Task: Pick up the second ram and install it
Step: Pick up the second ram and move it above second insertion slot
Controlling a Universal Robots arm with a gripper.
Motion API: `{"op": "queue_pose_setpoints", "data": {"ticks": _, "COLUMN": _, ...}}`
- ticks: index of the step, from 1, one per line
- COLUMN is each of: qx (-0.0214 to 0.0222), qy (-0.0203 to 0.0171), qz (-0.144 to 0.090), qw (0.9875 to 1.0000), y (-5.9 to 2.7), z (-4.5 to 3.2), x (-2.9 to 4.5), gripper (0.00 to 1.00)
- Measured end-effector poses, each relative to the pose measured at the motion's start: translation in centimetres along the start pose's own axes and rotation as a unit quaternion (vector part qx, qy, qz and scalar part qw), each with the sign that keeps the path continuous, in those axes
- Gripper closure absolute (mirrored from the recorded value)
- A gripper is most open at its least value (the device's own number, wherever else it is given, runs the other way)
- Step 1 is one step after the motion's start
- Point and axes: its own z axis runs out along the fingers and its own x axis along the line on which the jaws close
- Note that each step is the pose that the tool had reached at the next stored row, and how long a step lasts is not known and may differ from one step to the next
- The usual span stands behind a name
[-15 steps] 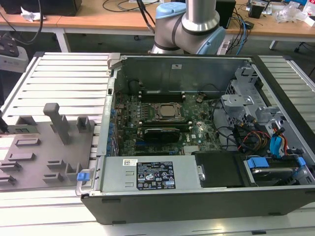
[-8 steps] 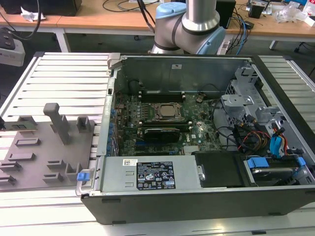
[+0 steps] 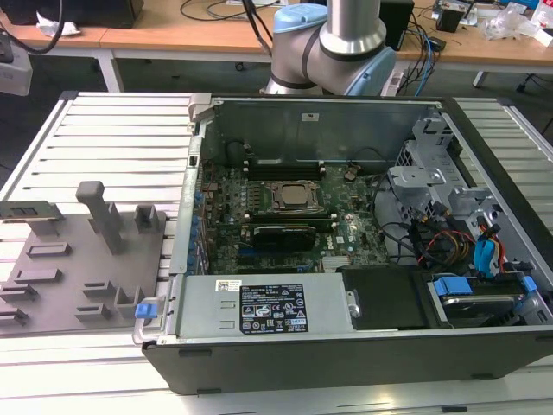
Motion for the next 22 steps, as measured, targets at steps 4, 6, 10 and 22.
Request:
{"op": "queue_pose_setpoints", "data": {"ticks": 4, "qx": 0.0, "qy": 0.0, "qz": 0.0, "qw": 1.0, "y": 0.03, "z": -0.77, "x": -0.02, "gripper": 0.87}}
{"op": "queue_pose_setpoints", "data": {"ticks": 6, "qx": 0.0, "qy": 0.0, "qz": 0.0, "qw": 1.0, "y": 0.07, "z": -1.45, "x": -0.03, "gripper": 0.87}}
{"op": "queue_pose_setpoints", "data": {"ticks": 10, "qx": 0.0, "qy": 0.0, "qz": 0.0, "qw": 1.0, "y": 0.11, "z": -2.34, "x": -0.05, "gripper": 0.87}}
{"op": "queue_pose_setpoints", "data": {"ticks": 22, "qx": 0.0, "qy": 0.0, "qz": 0.0, "qw": 1.0, "y": 0.19, "z": -4.39, "x": -0.09, "gripper": 0.87}}
